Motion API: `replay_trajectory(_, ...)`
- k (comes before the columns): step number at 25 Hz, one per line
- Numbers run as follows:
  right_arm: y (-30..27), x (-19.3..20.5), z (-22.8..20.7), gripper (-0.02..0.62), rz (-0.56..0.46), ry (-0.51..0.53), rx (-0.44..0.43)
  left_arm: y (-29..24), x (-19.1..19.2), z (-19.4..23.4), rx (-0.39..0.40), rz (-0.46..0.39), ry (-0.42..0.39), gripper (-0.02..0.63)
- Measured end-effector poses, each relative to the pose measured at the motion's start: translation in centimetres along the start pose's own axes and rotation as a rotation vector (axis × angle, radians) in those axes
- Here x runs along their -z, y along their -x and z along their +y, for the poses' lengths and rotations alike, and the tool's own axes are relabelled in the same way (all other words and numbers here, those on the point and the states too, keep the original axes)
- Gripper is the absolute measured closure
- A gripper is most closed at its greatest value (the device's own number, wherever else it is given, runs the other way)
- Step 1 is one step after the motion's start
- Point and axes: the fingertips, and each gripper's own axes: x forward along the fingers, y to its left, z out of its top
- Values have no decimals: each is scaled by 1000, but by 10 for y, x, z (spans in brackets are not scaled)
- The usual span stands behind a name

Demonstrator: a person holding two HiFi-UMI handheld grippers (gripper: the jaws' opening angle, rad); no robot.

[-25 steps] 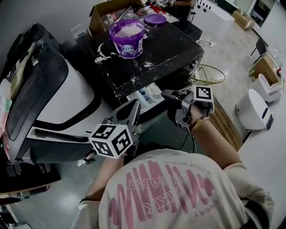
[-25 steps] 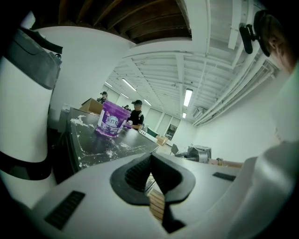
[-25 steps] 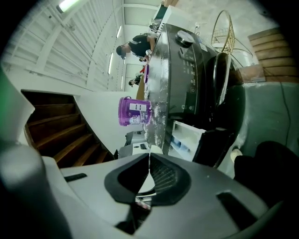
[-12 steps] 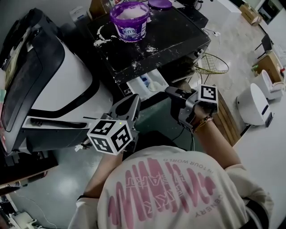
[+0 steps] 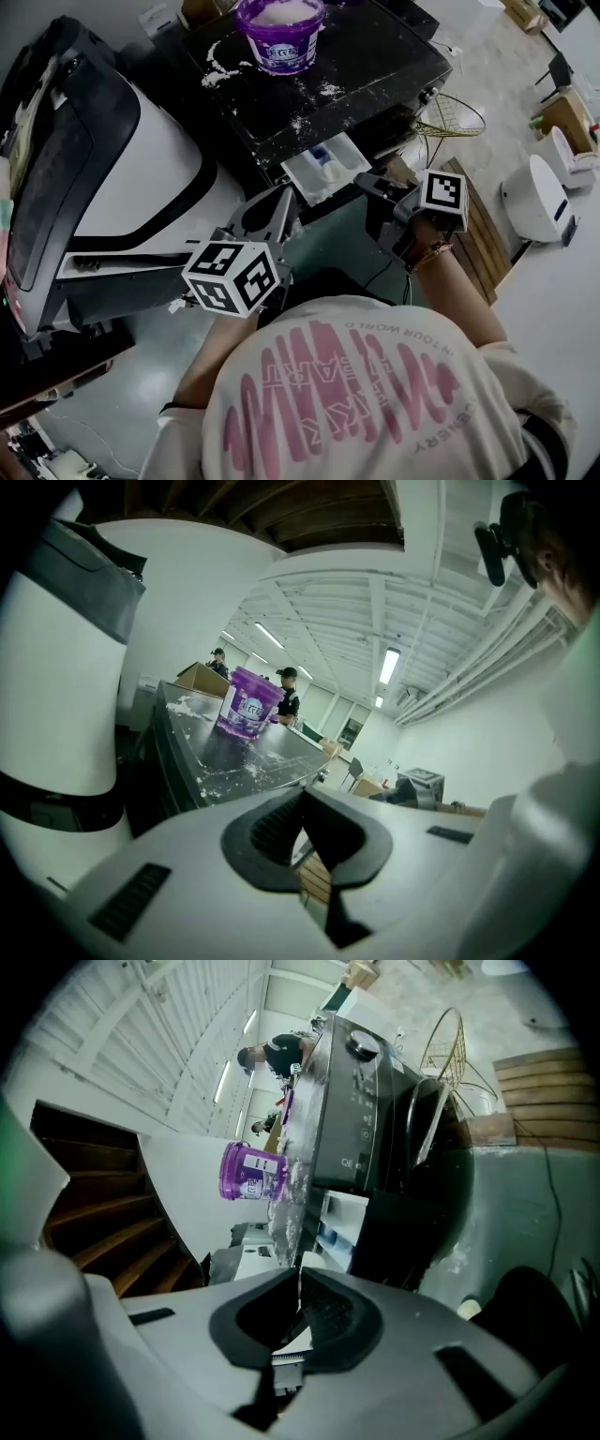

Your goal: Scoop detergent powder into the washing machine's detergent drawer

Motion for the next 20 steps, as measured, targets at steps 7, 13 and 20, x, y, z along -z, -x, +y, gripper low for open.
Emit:
replay_trajectory(7,-7,7,3,592,-91,12,39,6,-12,11,82,32,-41,603)
replay_trajectory(13,-8,14,3,592,-166,70,92,10,-22,18,145,24,-51,603)
replay_trajectory(20,-14,20,4,592,-205,189,197,14,-24,26,202,36,-45,603)
